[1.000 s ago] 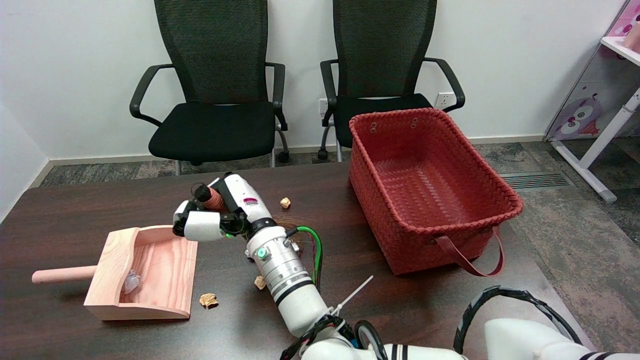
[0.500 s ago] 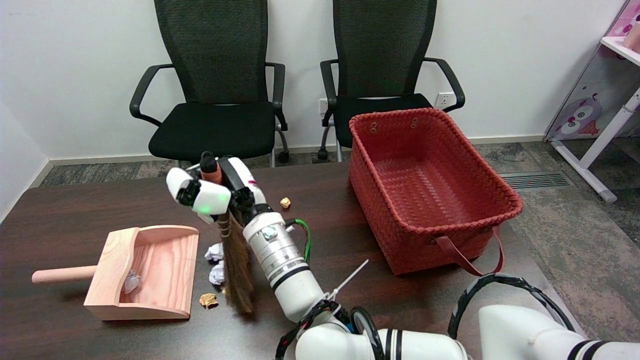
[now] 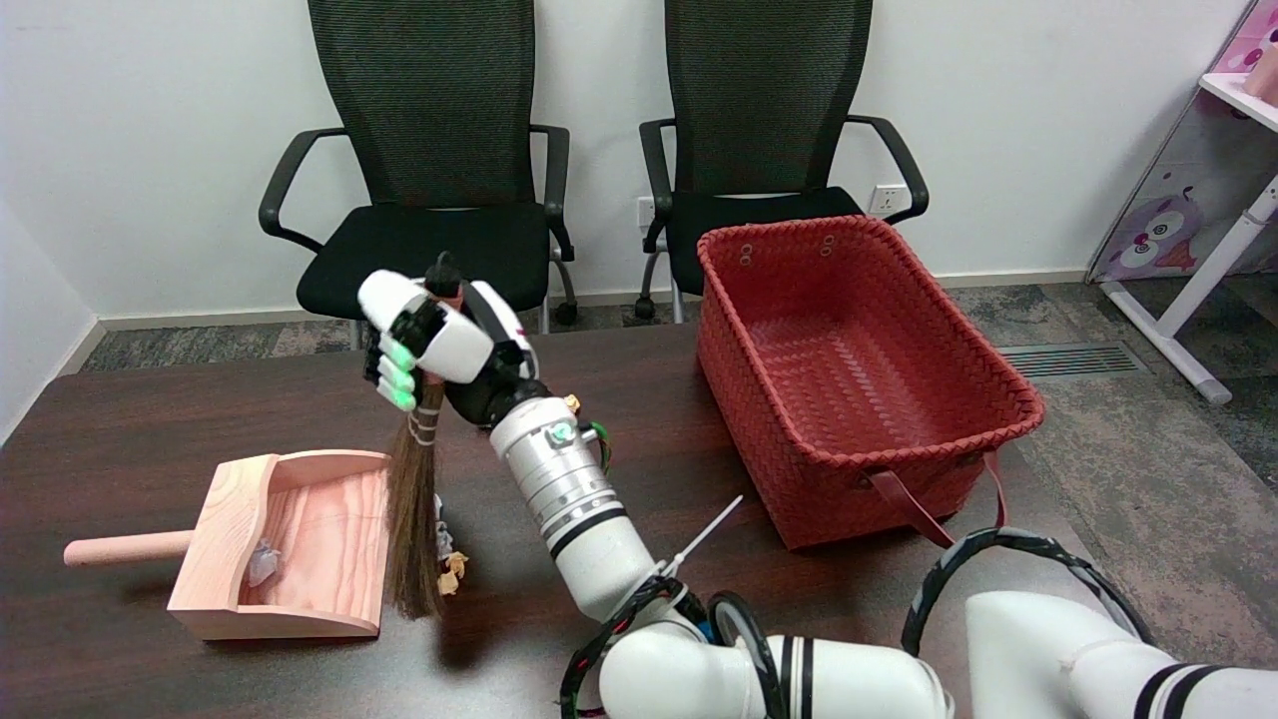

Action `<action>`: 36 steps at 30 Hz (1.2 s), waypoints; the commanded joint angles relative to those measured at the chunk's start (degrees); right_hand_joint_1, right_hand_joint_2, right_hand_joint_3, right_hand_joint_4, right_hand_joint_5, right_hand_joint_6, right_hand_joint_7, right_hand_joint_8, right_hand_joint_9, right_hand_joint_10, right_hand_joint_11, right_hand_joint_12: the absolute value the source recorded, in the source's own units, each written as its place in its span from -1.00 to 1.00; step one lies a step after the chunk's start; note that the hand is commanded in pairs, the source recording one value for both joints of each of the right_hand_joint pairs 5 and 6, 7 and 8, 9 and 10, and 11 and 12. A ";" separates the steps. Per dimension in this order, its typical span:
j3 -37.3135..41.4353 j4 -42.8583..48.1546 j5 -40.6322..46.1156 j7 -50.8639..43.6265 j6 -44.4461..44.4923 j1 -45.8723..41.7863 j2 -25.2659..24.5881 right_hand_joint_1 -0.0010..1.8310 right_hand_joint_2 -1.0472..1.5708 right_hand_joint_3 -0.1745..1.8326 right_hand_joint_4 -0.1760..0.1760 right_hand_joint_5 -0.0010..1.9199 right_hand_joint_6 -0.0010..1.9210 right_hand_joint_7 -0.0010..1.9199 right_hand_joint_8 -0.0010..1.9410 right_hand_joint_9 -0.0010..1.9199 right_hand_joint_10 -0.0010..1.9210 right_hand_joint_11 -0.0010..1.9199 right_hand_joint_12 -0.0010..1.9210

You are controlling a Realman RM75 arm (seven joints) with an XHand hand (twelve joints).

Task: Sweep the paper ball into the dustpan.

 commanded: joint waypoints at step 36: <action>-4.02 -5.89 -8.26 -71.49 -9.89 -9.02 -10.62 -0.12 0.61 0.59 0.09 1.00 1.00 1.00 0.98 1.00 1.00 1.00 1.00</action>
